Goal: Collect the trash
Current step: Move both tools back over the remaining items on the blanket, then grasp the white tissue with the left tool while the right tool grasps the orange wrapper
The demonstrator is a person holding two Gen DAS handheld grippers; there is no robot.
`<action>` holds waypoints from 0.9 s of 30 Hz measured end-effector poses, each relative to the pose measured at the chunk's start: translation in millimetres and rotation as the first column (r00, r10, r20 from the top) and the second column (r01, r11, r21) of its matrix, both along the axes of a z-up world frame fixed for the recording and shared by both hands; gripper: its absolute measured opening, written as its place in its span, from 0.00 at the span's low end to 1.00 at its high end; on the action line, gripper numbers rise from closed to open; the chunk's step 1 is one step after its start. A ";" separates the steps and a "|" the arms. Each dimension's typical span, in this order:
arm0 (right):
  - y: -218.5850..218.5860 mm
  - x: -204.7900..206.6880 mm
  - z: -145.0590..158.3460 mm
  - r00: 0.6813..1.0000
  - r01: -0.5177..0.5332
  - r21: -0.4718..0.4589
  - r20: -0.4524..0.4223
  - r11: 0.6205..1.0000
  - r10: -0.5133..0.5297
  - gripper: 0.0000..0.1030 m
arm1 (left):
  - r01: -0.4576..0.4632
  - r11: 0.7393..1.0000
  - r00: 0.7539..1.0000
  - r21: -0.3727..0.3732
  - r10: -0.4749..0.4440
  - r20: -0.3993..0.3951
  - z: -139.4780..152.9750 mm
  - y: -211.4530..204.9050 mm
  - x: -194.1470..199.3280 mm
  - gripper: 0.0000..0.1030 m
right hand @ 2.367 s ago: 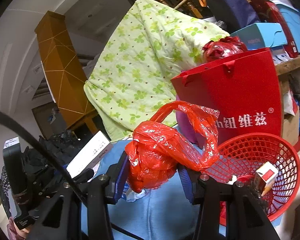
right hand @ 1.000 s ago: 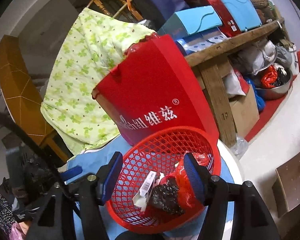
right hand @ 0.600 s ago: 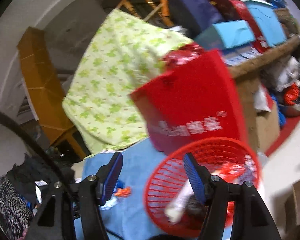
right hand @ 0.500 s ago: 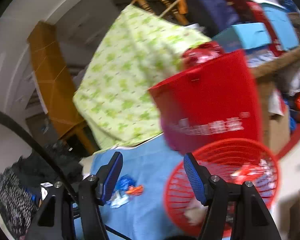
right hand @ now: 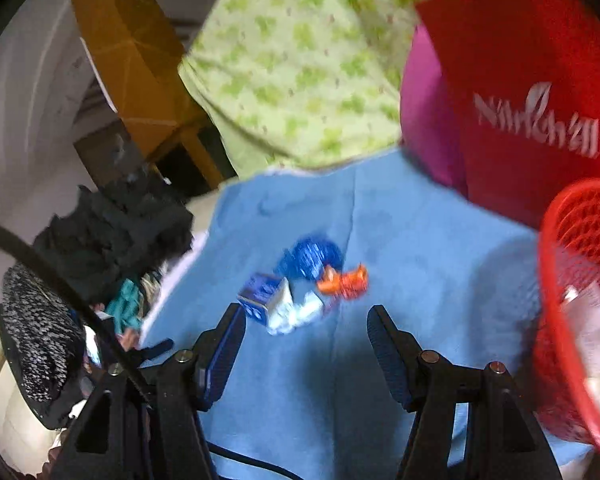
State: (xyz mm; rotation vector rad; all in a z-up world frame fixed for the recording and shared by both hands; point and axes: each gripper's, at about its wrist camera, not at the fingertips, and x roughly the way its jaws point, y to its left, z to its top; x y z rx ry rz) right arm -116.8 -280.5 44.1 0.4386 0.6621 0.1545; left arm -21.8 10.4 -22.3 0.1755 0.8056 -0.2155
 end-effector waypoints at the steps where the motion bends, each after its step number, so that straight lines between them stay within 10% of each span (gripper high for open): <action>1: 0.5 8.5 -6.8 1.000 -0.002 -0.002 -0.022 1.000 0.002 0.65 | 0.004 1.000 1.000 -0.007 -0.004 0.001 -2.8 -0.1 1.6 0.63; 20: -39.7 172.4 -113.4 0.948 0.132 0.302 -0.317 0.944 -0.031 0.58 | 0.327 0.938 0.944 -0.111 -0.320 0.076 -6.2 -70.6 1.8 0.63; 27: -37.5 187.3 -128.6 0.938 0.135 0.311 -0.346 0.941 -0.021 0.38 | 0.333 0.935 0.943 -0.122 -0.330 0.047 -14.2 -79.8 7.6 0.63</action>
